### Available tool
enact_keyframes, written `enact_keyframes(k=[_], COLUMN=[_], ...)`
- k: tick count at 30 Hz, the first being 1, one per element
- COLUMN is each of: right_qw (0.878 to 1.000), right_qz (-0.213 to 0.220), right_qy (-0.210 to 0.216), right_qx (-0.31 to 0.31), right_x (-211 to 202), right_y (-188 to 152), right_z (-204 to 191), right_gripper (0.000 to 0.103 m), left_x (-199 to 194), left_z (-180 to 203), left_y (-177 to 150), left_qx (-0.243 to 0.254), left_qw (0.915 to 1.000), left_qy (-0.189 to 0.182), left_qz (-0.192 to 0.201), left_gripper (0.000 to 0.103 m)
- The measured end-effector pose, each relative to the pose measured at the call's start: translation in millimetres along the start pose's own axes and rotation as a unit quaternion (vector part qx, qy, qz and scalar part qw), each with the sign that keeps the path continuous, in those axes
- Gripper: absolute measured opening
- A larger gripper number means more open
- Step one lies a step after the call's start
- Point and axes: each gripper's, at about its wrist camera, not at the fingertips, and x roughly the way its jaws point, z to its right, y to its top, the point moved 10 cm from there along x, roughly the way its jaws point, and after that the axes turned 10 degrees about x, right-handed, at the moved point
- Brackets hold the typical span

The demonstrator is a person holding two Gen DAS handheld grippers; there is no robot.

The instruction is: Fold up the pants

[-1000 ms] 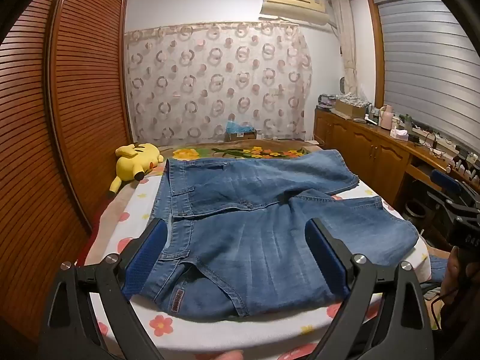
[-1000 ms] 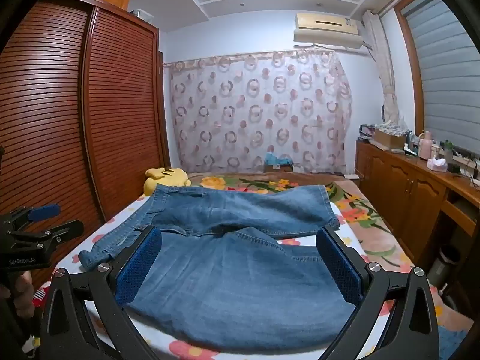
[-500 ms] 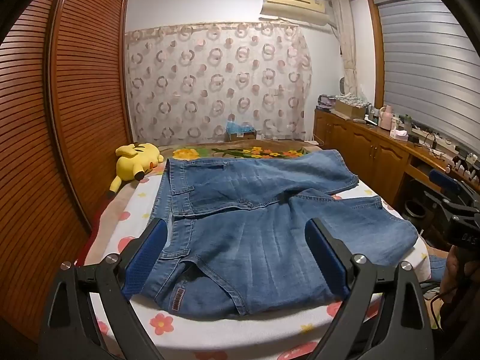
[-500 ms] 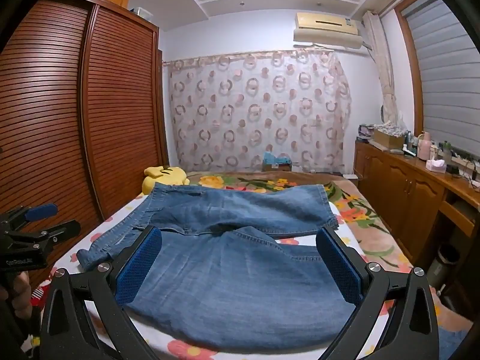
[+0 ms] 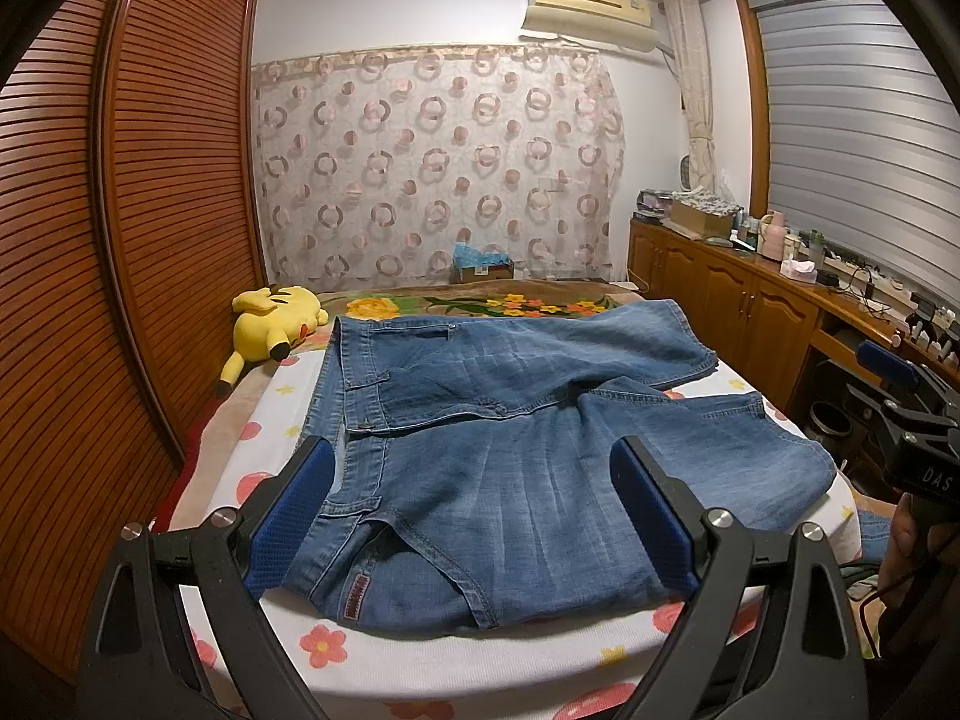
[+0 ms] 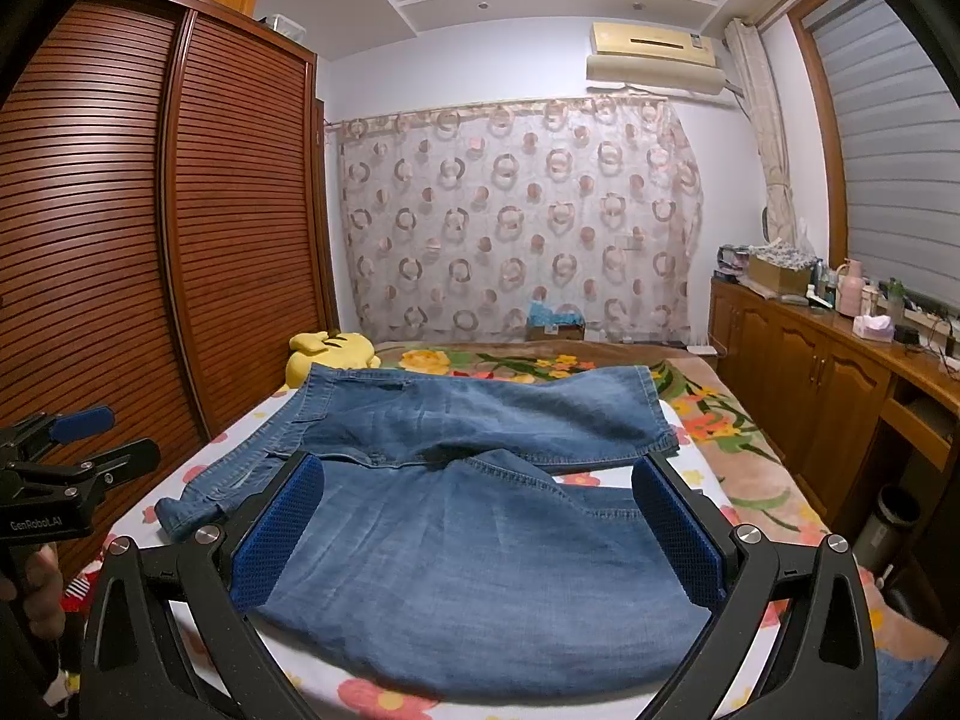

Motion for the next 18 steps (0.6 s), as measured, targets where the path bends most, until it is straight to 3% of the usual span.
enact_keyframes(k=[18], right_qw=[1.0], right_qz=[-0.002], right_qy=[-0.002], right_qx=[0.004], right_x=[-0.2], right_y=[-6.6], right_z=[-0.9], right_gripper=[0.103], left_x=[-1.5], left_z=[-0.3], left_y=[0.0], left_qx=[-0.002], left_qw=[1.0], left_qy=[-0.001], left_qz=[0.001], left_gripper=[0.094])
